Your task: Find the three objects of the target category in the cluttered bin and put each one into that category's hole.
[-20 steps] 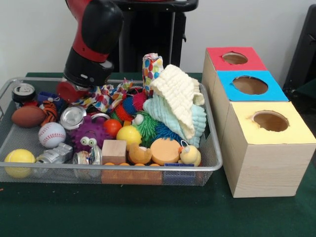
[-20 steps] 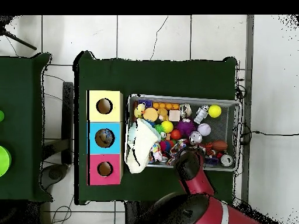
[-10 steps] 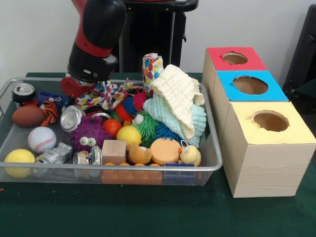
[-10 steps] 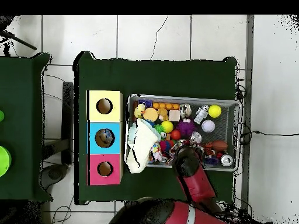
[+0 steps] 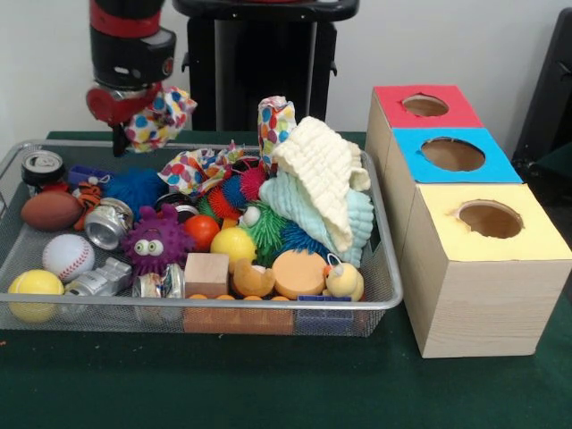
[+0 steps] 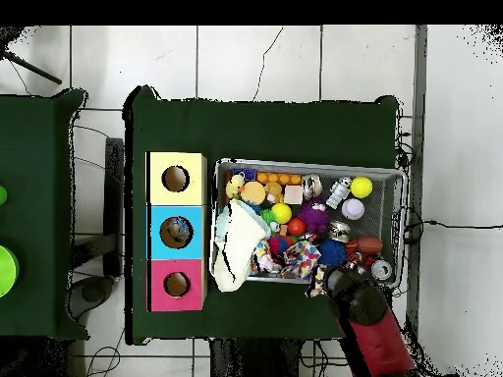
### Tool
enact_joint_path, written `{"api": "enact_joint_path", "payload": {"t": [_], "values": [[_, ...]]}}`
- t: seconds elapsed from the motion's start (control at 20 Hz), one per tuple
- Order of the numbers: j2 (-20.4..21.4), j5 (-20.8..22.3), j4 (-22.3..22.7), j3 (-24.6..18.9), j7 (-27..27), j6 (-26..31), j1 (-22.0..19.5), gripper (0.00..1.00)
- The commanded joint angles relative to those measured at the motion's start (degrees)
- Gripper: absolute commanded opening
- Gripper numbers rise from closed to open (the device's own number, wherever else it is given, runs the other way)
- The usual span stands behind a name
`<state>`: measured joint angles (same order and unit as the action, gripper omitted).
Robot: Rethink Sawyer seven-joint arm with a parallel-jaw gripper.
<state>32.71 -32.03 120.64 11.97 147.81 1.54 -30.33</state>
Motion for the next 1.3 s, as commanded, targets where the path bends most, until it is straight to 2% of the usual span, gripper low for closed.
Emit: {"api": "enact_joint_path", "payload": {"t": [0.05,0.15,0.2,0.25,0.35,0.4,0.45,0.5,0.55,0.65,0.8,0.9,1.05,1.15,1.3], "values": [[1.1,8.7,3.2,-2.9,1.2,-3.6,-3.2,0.0],[1.1,8.4,2.1,-0.8,0.9,1.1,-1.9,0.0],[0.0,8.9,1.2,-0.6,1.2,0.1,-1.8,0.0],[-0.9,10.3,0.5,-1.2,0.6,-1.3,-4.0,0.0],[-1.8,11.5,-1.0,-1.5,0.4,-1.8,-5.7,0.0],[-1.7,11.4,-1.6,-0.7,0.5,-1.0,-5.0,0.0],[-0.7,13.2,-2.4,-0.3,-1.4,0.1,-8.3,0.0],[-0.1,13.3,-2.9,0.4,-1.5,1.3,-7.9,0.0],[0.8,14.6,-3.8,1.3,-2.9,2.4,-9.8,0.0],[1.8,16.0,-5.7,2.4,-3.8,3.0,-10.3,0.0],[3.2,17.1,-8.6,4.0,-4.3,6.2,-9.1,0.0],[4.0,18.6,-10.6,4.1,-4.7,5.6,-8.3,0.0],[2.9,18.0,-14.9,6.6,-3.4,10.7,-3.9,0.0],[1.8,18.3,-16.6,6.3,-2.8,10.4,-2.9,0.0],[1.6,19.5,-17.9,4.2,-3.4,11.7,-3.6,0.0]]}}
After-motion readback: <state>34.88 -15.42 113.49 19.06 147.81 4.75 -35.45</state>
